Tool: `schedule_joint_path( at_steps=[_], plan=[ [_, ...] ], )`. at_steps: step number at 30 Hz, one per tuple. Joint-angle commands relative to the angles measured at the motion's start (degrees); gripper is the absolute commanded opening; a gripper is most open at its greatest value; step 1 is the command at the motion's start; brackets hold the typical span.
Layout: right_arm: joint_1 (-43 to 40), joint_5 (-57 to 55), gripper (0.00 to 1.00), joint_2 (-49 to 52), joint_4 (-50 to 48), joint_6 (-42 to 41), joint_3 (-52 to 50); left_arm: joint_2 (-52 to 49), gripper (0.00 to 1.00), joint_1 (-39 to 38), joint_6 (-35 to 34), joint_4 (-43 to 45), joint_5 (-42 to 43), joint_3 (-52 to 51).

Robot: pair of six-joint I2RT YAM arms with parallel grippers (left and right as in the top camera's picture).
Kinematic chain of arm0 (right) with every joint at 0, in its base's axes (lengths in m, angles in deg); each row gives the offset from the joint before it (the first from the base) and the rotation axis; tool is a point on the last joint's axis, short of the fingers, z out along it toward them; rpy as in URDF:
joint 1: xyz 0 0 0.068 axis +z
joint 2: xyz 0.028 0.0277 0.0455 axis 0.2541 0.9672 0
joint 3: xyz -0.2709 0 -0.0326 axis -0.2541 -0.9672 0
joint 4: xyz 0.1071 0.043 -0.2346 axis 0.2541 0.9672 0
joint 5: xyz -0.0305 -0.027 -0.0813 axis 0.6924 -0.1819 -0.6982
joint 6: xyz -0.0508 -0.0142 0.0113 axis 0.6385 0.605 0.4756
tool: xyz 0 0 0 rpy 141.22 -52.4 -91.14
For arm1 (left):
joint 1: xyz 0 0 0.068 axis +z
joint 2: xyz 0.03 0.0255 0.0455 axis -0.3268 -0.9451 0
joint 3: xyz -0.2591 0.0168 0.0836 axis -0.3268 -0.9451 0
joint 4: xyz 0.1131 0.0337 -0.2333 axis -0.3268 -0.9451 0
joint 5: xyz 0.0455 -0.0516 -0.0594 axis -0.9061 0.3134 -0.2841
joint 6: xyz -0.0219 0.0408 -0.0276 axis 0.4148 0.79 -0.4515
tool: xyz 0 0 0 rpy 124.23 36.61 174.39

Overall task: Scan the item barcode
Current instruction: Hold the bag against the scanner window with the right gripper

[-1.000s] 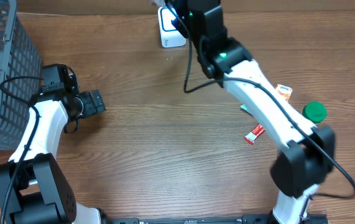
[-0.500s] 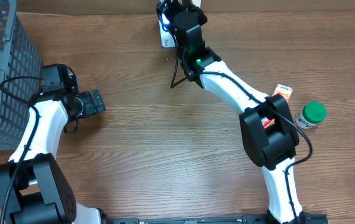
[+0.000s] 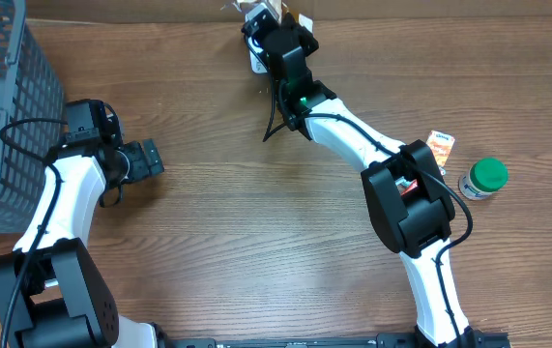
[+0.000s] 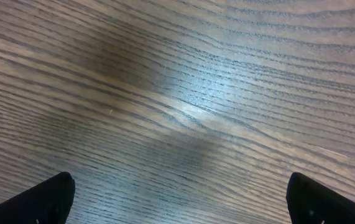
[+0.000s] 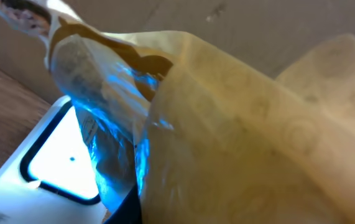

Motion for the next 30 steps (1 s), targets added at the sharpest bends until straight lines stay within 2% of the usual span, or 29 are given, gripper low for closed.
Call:
schedule_joint_path(
  at_steps=[1, 17, 23, 30],
  plan=[
    [0.66, -0.35, 0.04, -0.09, 2.38, -2.75, 0.7, -0.31, 1.0, 0.26, 0.9, 0.0, 0.59, 1.05],
    [2.25, -0.24, 0.04, -0.09, 11.13, -3.04, 0.7, -0.31, 1.0, 0.26, 0.9, 0.0, 0.57, 1.05],
    [2.25, 0.35, 0.04, -0.09, 10.75, -8.26, 0.7, -0.31, 1.0, 0.26, 0.9, 0.0, 0.57, 1.05],
    [1.95, -5.29, 0.04, -2.32, 3.72, -8.33, 0.74, -0.31, 1.0, 0.26, 0.9, 0.0, 0.57, 1.05]
  ],
)
